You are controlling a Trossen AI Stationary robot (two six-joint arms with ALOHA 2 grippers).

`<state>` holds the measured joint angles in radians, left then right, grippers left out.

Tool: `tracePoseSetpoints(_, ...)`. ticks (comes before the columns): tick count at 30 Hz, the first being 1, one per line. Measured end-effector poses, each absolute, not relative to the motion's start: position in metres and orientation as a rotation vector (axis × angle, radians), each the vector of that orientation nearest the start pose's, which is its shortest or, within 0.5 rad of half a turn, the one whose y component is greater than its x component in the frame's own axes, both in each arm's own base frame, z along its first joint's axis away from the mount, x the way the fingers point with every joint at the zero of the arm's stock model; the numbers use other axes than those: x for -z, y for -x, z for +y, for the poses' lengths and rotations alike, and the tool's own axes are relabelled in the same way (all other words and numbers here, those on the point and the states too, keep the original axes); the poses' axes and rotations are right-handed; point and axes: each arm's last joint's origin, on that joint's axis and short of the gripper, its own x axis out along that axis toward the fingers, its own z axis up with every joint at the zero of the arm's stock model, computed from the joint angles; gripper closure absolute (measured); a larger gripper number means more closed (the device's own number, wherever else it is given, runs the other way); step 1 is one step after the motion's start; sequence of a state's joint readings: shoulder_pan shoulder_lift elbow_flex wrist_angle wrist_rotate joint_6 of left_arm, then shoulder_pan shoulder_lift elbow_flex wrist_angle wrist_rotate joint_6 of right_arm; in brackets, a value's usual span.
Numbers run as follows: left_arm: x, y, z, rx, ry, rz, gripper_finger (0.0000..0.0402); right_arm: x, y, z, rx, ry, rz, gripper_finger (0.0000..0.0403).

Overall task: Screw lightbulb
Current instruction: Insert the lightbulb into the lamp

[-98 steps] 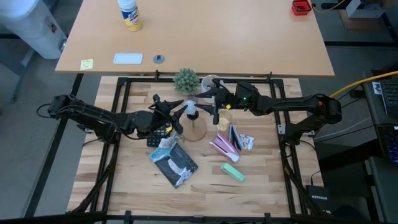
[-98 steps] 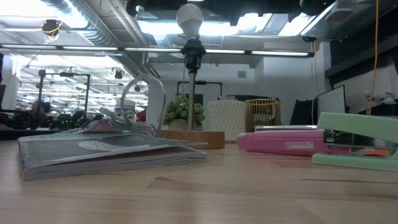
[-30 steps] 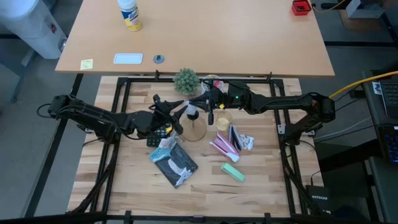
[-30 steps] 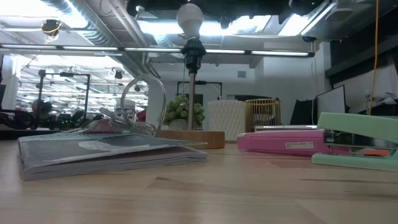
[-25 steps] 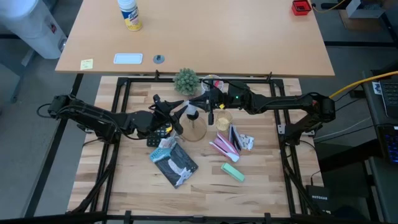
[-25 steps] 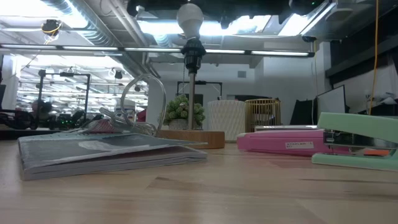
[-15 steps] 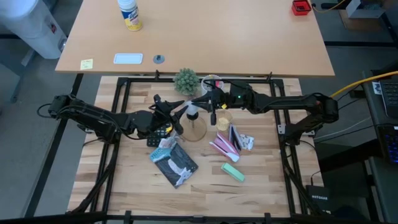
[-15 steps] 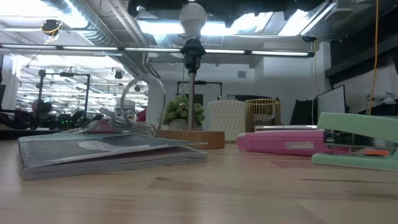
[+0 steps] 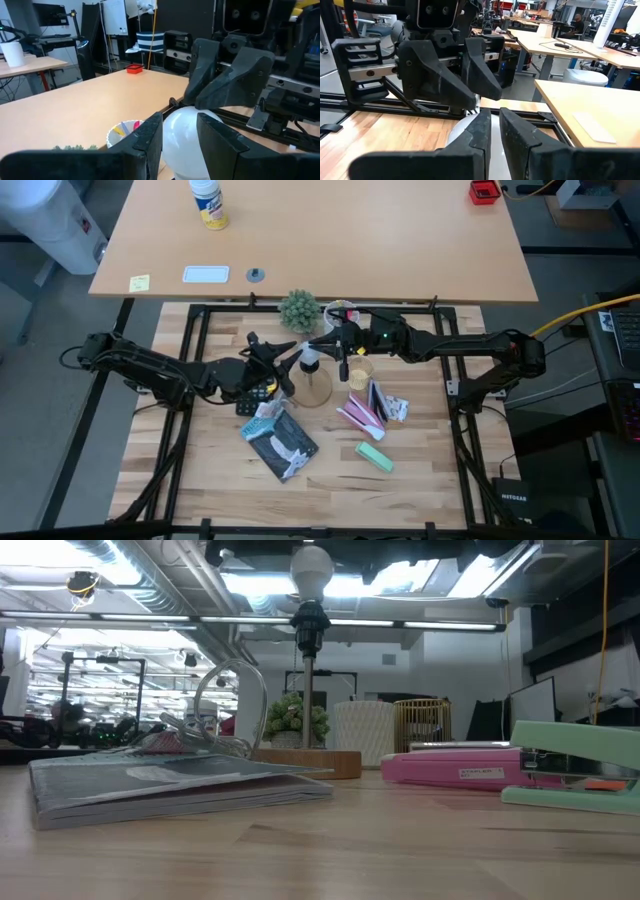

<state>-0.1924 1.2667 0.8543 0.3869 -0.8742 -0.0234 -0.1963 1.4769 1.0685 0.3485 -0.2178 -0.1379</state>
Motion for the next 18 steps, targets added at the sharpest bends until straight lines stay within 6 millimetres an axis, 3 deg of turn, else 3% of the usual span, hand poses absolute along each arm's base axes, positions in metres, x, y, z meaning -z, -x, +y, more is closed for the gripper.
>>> tracePoseSetpoints(13,-0.310,-0.272,-0.056,-0.583,0.017,0.006,0.0288,-0.319,-0.334,-0.060,-0.025,0.125,0.057,0.0359)
tracePoseSetpoints(18,-0.300,-0.281,-0.057,-0.546,0.035,0.030,0.0288,-0.319,-0.334,-0.060,-0.025,0.125,0.057,0.0359)
